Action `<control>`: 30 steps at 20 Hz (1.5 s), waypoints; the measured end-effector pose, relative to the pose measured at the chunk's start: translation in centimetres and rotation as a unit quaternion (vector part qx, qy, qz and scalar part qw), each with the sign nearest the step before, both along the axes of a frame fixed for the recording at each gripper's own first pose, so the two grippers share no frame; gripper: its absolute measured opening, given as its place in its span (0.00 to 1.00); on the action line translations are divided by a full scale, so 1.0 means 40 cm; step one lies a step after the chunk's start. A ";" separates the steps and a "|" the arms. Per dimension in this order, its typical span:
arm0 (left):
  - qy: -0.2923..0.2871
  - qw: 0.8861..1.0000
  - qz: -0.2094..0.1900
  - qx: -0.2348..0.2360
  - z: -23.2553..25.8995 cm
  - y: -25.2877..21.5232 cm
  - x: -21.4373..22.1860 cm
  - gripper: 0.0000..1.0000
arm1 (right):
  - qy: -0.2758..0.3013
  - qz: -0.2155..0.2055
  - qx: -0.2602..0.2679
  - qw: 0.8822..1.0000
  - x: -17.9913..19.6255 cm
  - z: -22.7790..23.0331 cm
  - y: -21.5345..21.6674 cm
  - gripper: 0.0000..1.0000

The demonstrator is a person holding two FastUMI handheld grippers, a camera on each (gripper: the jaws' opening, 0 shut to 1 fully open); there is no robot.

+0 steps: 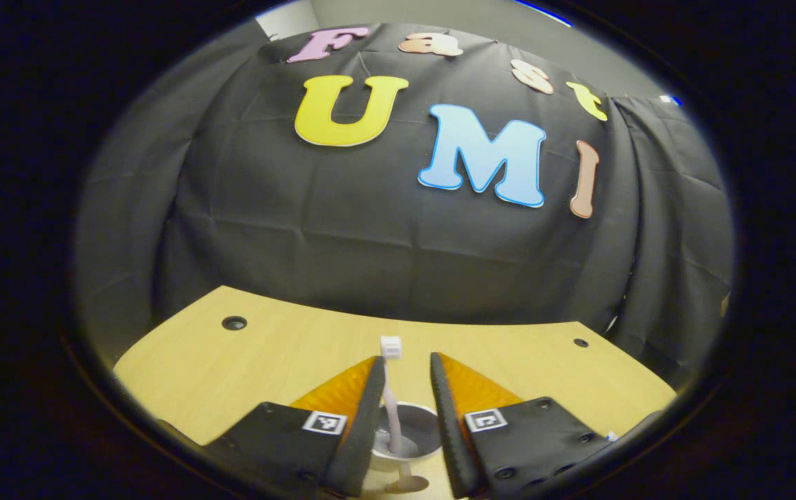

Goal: Put the toothbrush and toothpaste on the desktop into the cup, then pick up the cup and place it on the coaster on the desktop.

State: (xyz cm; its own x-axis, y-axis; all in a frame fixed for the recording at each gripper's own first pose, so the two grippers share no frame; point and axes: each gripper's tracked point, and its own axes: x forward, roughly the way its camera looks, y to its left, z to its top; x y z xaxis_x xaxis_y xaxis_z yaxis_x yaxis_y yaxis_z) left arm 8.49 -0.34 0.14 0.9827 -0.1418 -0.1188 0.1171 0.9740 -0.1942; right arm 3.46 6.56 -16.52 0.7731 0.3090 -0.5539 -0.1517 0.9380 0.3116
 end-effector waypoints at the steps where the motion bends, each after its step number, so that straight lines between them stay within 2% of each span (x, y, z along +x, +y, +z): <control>1: 0.003 1.000 0.006 -0.002 -0.001 0.010 -0.011 0.77 | -0.007 0.003 -0.001 1.000 0.004 0.015 0.005 0.15; 2: 0.004 1.000 0.013 -0.005 0.002 0.020 -0.023 0.94 | -0.014 0.007 -0.002 1.000 0.011 0.030 0.014 0.16; 3: 0.003 1.000 0.019 -0.011 0.012 0.031 -0.038 0.92 | -0.022 0.012 -0.002 1.000 0.021 0.044 0.023 0.16; 9: 0.024 0.999 0.048 -0.010 0.020 0.092 -0.141 0.93 | -0.084 0.058 -0.019 0.995 0.092 0.135 0.103 0.16; 10: 0.028 0.998 0.053 -0.007 0.020 0.104 -0.156 0.87 | -0.095 0.066 -0.021 0.993 0.114 0.149 0.118 0.15; 14: 0.045 0.997 0.061 -0.003 0.013 0.139 -0.218 0.87 | -0.151 0.082 -0.016 0.985 0.172 0.227 0.181 0.15; 23: 0.090 0.994 0.054 -0.031 -0.053 0.150 -0.314 0.87 | -0.251 0.080 0.009 0.965 0.339 0.405 0.287 0.17; 30: 0.126 0.990 0.030 -0.052 -0.118 0.131 -0.337 0.87 | -0.274 0.077 0.038 0.958 0.463 0.462 0.379 0.19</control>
